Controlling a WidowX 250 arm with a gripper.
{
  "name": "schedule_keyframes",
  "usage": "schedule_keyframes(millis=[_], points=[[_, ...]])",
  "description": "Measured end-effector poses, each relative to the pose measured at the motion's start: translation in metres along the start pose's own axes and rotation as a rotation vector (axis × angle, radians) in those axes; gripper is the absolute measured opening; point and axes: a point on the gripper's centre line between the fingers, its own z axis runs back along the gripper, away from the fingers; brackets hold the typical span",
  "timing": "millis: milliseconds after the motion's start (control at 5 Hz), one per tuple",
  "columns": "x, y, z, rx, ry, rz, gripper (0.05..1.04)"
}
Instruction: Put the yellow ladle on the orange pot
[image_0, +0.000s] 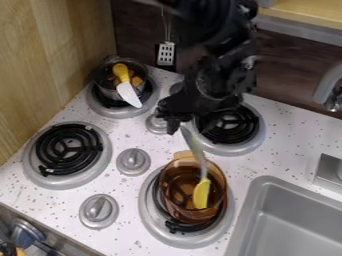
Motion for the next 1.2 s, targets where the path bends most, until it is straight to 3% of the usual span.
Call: schedule_keyframes(millis=[200, 400, 800, 1000, 1200], points=[[0.002, 0.024, -0.010, 0.027, -0.035, -0.041, 1.004], [0.013, 0.065, -0.010, 0.035, 0.002, -0.044, 1.001], [0.020, 0.120, -0.013, -0.052, 0.233, -0.152, 1.001], [0.020, 0.139, -0.026, -0.024, 0.187, -0.238, 1.001], [0.042, 0.133, -0.034, -0.016, 0.147, -0.370, 1.001]])
